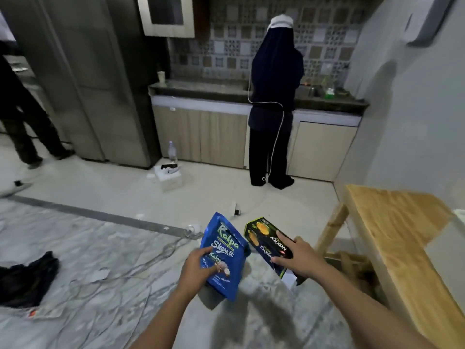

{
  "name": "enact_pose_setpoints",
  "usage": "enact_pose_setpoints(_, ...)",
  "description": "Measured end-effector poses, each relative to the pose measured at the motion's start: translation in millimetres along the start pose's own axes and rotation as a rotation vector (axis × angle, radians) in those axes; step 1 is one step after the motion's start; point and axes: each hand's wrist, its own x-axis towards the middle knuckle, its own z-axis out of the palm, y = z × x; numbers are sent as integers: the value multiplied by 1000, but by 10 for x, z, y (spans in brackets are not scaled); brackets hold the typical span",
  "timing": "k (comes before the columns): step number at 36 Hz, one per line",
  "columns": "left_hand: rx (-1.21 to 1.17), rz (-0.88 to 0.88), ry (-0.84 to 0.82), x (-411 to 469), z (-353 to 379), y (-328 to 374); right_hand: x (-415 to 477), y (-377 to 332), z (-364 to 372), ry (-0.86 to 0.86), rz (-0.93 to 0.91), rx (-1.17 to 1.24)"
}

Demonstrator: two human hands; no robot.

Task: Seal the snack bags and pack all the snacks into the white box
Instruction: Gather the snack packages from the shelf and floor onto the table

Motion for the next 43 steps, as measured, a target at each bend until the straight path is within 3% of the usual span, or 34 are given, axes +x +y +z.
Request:
enact_pose_setpoints(10,-60,-325,84,1220,292,-655,1751,-129,459,-218,36,64)
enact_pose_setpoints(24,-173,-717,-89,2969,1065,-2527,3716,-159,2239,-326,247,-72)
enact_pose_setpoints(30,-79,-761,-180,3229,1246,-3179,4183,-152,2704,-377,311,-114)
enact_pose_setpoints(43,9,-798,-277,3590,1539,-3673,4702,-165,3020,-375,330,-61)
